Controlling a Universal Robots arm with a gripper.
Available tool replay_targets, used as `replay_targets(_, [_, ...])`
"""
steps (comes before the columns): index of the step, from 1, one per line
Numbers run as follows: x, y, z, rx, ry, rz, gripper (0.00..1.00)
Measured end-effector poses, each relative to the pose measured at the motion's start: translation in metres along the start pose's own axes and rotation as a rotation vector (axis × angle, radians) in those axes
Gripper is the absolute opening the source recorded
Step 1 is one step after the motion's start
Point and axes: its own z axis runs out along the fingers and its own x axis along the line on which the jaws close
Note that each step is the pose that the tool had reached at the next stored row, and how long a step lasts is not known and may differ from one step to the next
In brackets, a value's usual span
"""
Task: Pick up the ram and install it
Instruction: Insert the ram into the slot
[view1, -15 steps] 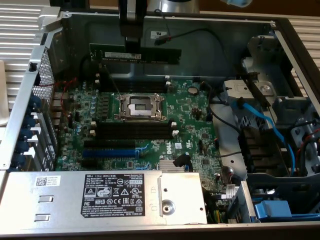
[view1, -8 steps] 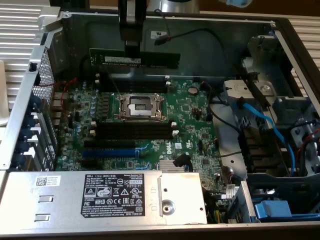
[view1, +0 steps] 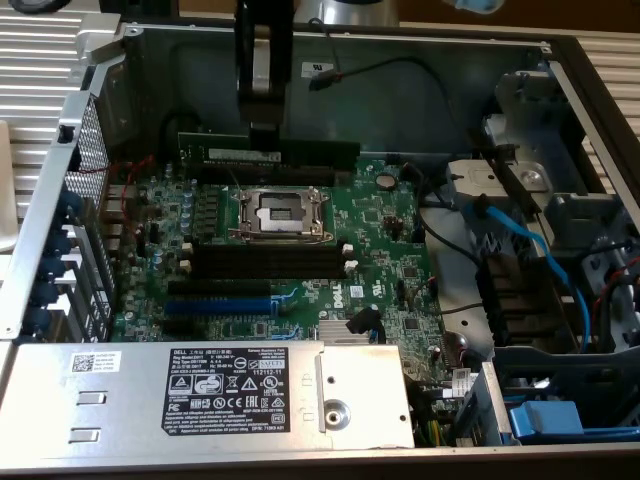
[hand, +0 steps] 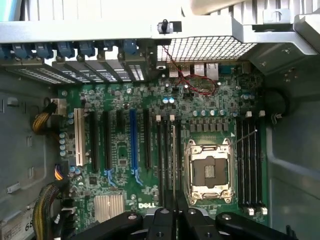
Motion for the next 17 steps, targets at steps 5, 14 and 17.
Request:
replay_targets(5, [0.004, -0.0149, 0.0091, 0.0000, 0.0002, 0.000, 0.12])
replay_targets(14, [-0.005, -0.0100, 0.0161, 0.0024, 0.0400, -0.005, 0.12])
replay_targets(17, [-0.007, -0.0097, 0.0187, 0.0038, 0.0484, -0.021, 0.12])
